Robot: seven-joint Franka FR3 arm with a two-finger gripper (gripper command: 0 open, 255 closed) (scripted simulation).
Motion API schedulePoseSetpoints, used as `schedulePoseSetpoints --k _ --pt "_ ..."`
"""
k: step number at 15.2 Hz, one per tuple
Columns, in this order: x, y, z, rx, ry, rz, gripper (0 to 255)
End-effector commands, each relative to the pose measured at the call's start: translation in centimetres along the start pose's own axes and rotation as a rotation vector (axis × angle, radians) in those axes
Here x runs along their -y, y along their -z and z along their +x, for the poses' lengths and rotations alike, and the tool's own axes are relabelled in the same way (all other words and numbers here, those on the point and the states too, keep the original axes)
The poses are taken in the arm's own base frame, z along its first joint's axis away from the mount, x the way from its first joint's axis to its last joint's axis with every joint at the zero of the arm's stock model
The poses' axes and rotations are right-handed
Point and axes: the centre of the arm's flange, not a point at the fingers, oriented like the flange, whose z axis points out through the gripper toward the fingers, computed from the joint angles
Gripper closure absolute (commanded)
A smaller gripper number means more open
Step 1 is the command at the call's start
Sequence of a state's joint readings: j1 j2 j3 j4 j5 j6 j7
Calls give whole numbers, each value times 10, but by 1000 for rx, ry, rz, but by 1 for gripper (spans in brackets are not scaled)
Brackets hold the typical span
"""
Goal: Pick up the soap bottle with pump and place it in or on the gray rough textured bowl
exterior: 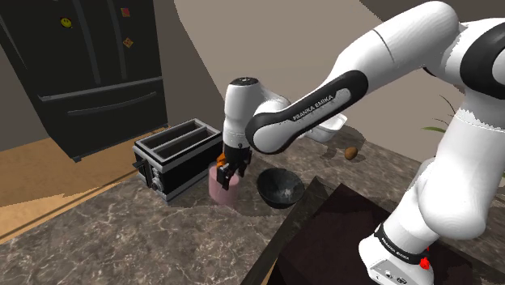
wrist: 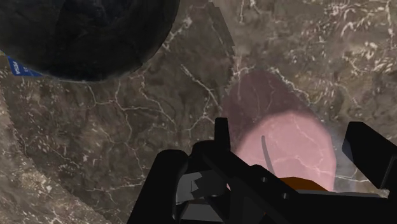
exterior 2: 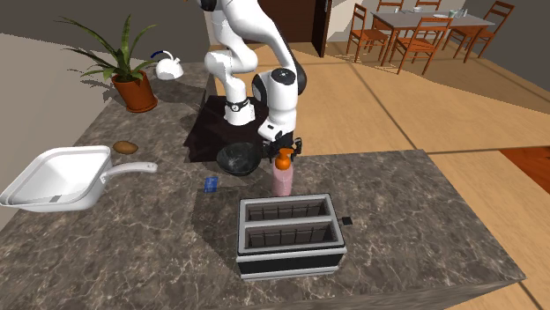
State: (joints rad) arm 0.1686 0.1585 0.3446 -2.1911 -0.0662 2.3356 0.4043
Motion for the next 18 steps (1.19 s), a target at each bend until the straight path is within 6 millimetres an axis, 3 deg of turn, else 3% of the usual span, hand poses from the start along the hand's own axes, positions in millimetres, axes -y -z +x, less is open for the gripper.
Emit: schedulePoseSetpoints --k 1,18 --pt "0 11 1 0 0 0 255" --pt "0 101 0 0 0 0 255"
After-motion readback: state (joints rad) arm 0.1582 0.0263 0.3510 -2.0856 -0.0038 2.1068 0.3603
